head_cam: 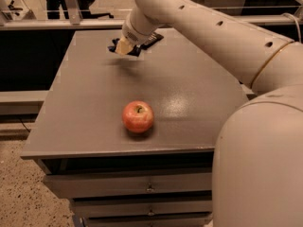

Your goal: Move rxbar blueberry near rxbar chocolate

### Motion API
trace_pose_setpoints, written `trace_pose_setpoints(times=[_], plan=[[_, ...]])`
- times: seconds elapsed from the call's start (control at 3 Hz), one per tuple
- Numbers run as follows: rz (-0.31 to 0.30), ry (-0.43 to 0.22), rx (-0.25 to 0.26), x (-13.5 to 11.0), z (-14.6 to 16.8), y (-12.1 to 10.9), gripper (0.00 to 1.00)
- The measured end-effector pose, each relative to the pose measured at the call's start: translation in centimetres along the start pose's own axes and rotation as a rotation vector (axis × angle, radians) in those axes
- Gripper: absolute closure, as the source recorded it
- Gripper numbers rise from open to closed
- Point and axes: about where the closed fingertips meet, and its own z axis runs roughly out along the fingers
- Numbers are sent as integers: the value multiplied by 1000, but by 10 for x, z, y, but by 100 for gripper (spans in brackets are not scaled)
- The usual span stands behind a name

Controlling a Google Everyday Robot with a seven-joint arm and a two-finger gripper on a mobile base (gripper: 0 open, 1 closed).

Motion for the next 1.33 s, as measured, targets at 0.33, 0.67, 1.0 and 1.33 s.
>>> trace_pose_setpoints(times=[0.33, 0.67, 1.0, 1.33], plan=[[41, 27, 68, 33, -6, -47, 100], [83, 40, 124, 55, -12, -86, 100], [125, 59, 145, 75, -18, -106, 100], [158, 89, 154, 90, -23, -119, 81]])
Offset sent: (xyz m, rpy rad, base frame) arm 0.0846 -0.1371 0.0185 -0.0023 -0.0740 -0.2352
